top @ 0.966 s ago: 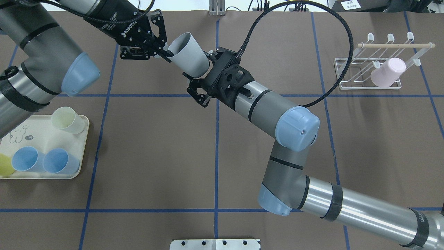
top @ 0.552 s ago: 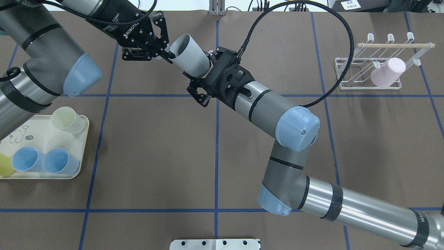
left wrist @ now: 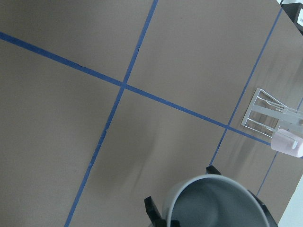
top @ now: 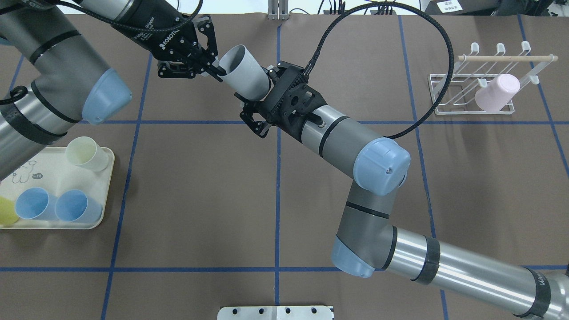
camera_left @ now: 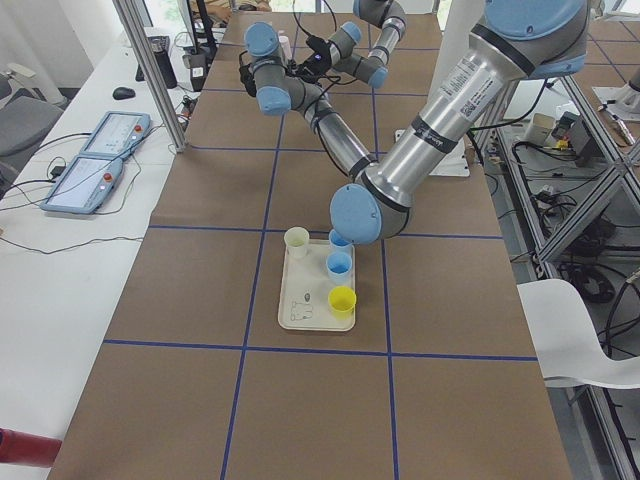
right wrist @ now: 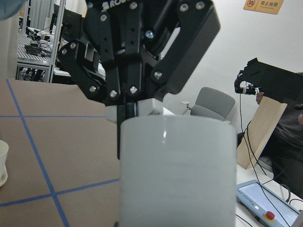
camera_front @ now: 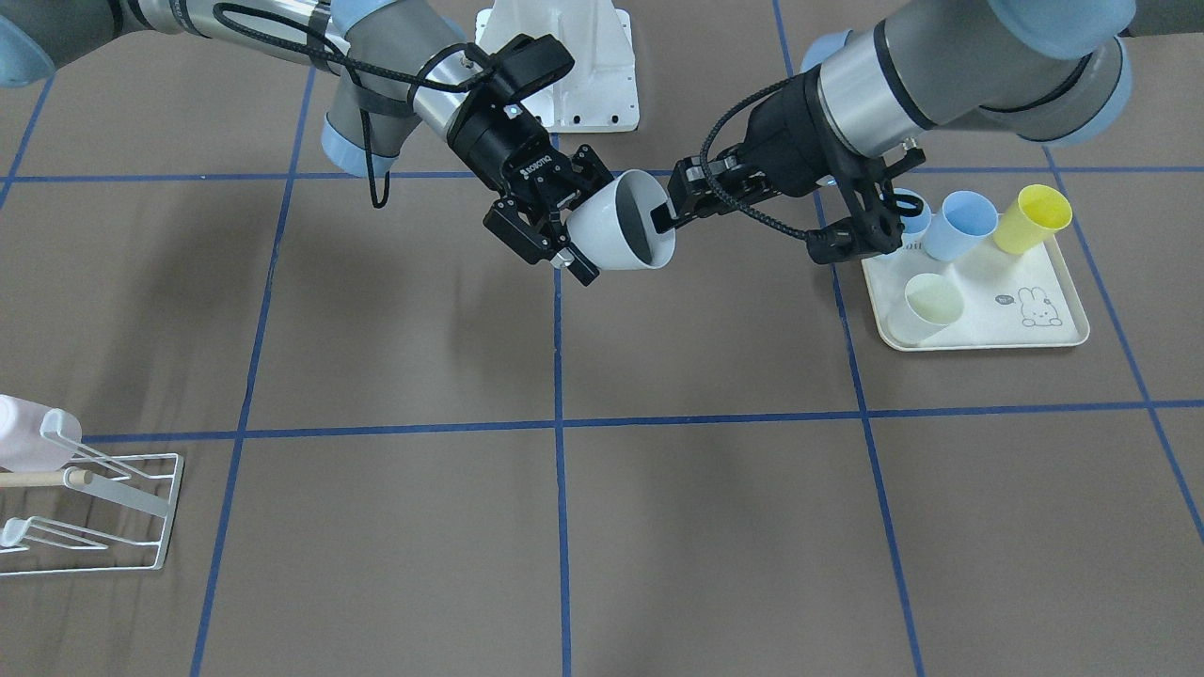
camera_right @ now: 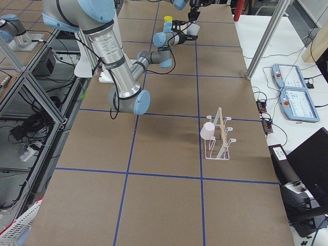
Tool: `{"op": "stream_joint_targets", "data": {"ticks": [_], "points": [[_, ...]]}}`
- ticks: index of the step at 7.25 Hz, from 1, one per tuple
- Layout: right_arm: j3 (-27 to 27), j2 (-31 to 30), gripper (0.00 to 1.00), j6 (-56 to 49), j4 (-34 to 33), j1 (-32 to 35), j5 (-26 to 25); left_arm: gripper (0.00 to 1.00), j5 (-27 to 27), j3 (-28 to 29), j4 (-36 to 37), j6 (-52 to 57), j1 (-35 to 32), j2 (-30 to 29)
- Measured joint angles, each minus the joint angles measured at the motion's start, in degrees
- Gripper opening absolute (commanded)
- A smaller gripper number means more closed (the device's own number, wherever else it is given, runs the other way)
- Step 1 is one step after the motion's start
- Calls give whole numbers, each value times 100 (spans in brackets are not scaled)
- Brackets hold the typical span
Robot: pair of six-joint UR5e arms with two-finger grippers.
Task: Transfer IKEA cup to right arm and place on rack
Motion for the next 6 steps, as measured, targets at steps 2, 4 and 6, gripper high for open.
{"op": "stream_joint_targets", "data": {"ticks": [2,4,6], "points": [[-3,-33,46,0,-8,-8,-1,100,1,-23,-1,39,-16,-19],[-12,-65,44,0,-9,4,5,100,1,-43,7,69,-107,-16],[-5,-95,38,14,-113,105,29,100,7,-45,21,244,-339,31]]}}
